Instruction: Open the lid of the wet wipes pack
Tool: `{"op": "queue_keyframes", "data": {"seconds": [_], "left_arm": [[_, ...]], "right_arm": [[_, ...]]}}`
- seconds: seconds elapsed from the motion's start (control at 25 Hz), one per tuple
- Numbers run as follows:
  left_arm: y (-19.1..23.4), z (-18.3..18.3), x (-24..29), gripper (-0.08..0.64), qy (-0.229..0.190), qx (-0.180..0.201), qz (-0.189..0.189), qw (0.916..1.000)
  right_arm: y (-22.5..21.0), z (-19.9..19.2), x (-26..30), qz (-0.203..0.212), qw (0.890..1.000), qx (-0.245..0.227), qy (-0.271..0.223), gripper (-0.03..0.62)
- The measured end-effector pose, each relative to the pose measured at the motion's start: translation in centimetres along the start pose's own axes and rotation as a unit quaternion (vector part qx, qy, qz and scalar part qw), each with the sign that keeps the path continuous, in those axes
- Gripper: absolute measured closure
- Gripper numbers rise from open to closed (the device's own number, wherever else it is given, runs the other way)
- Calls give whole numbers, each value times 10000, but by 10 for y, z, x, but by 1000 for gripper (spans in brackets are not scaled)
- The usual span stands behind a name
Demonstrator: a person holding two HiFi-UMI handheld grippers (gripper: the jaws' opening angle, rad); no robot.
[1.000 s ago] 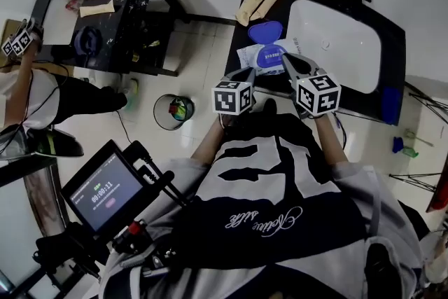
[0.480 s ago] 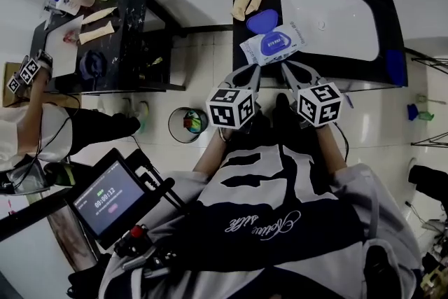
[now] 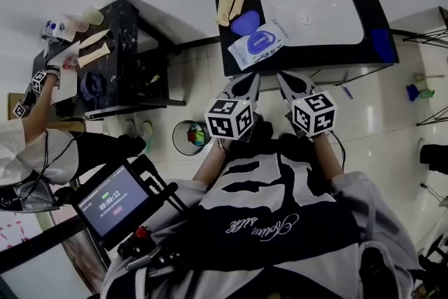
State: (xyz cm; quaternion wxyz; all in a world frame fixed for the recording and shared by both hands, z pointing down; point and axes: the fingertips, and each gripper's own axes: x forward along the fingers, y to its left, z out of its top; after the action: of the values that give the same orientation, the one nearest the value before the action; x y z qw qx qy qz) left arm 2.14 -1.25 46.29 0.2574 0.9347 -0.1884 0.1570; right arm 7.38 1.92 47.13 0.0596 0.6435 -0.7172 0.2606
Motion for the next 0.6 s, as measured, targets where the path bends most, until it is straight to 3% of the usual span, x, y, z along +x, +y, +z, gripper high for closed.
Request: {"op": "queue_keyframes", "data": {"seconds": [0.24, 0.4, 0.6], "left_arm": [[-52, -9, -5, 561, -135, 189, -38, 9997], [-63, -12, -11, 561, -171, 145, -8, 9997], [-106, -42, -33, 561, -189, 141, 54, 9997]], "right_arm": [[-2, -6, -53, 20, 9998, -54, -205, 594], [3, -9, -61, 110, 9998, -19, -180, 594], [12, -33, -104, 256, 9995, -27, -184, 594]]}}
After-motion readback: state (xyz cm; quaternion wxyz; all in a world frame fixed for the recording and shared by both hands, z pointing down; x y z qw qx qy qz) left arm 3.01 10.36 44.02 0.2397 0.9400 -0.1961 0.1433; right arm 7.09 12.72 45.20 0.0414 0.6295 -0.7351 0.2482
